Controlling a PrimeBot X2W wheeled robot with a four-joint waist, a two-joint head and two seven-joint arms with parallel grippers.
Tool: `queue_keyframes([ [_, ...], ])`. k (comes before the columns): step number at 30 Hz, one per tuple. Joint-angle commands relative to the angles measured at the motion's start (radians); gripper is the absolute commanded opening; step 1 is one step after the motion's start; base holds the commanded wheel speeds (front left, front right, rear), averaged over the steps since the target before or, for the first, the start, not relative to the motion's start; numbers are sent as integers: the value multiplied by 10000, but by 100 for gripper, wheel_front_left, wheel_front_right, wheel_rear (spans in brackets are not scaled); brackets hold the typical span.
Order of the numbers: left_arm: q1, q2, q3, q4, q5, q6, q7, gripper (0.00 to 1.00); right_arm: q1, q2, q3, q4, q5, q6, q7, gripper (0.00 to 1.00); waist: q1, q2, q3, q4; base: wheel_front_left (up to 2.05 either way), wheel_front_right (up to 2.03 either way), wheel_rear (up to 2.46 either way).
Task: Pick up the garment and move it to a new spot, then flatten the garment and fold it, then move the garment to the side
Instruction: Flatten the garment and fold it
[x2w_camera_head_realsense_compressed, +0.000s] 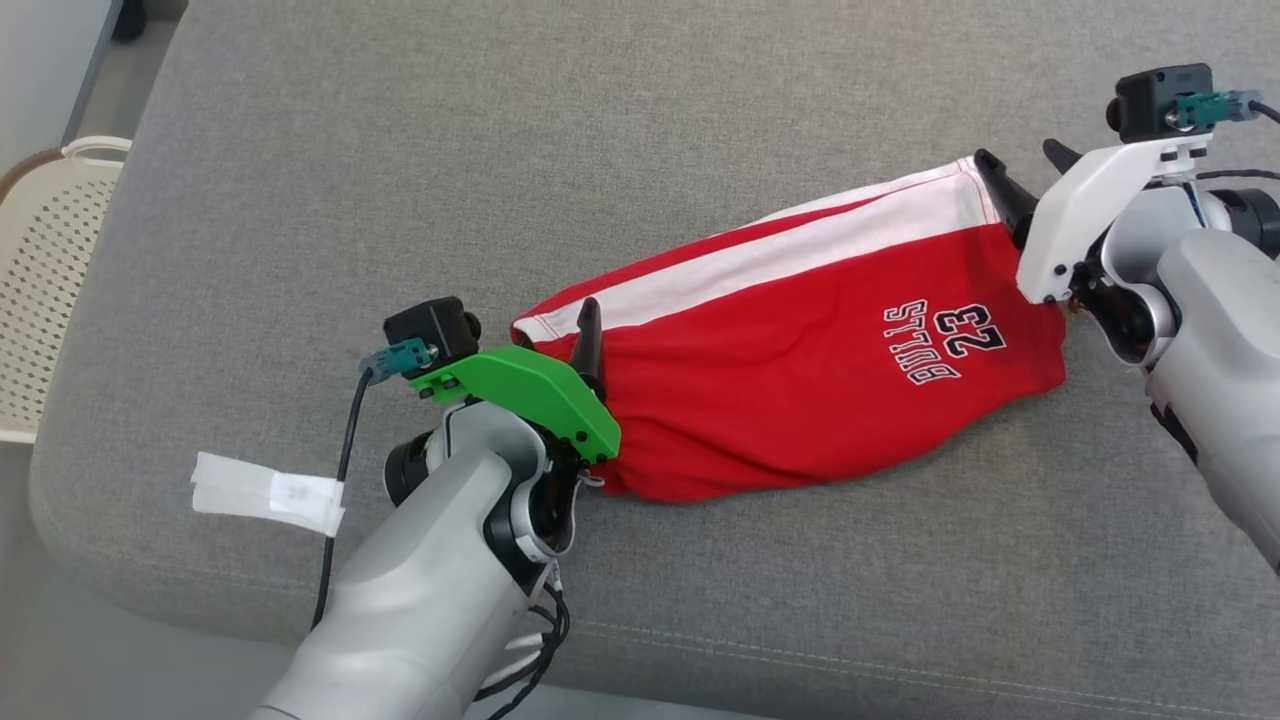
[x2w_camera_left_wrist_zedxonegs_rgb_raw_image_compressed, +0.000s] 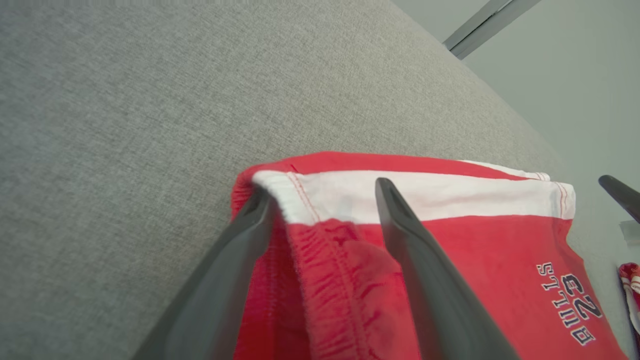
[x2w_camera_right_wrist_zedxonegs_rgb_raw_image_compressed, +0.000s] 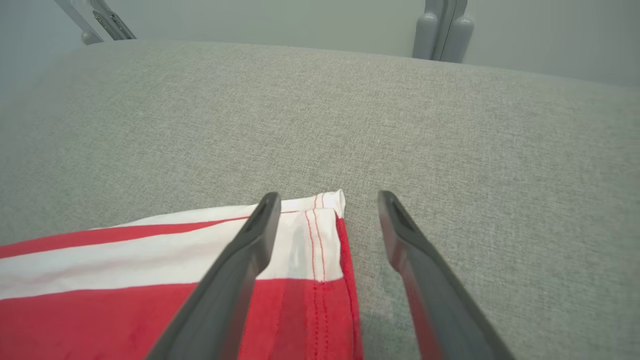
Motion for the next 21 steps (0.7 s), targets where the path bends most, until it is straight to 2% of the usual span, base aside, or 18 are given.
queue_keyframes([
  [1,-73,135,-78,39,108,-74,-67,100,-42,-196,112,-63,183,-15,-132,100,0,0,-109,-52,0,0,0],
  [5,288,469,-319,-191,318,-91,27,100,259,-534,440,-278,630,-15,-318,100,0,0,-331,-103,0,0,0],
  [10,788,1068,-576,-842,573,94,50,100,763,-906,828,-561,1194,-15,-519,100,0,0,-656,-141,0,0,0],
  [16,1553,1879,-604,-2139,811,571,-262,100,1383,-952,1133,-734,1879,-15,-649,100,0,0,-884,-110,0,0,0],
  [21,2200,2631,-469,-3698,1234,1132,-648,100,1669,-820,1304,-274,2287,-15,-742,100,0,0,-886,149,0,0,0],
])
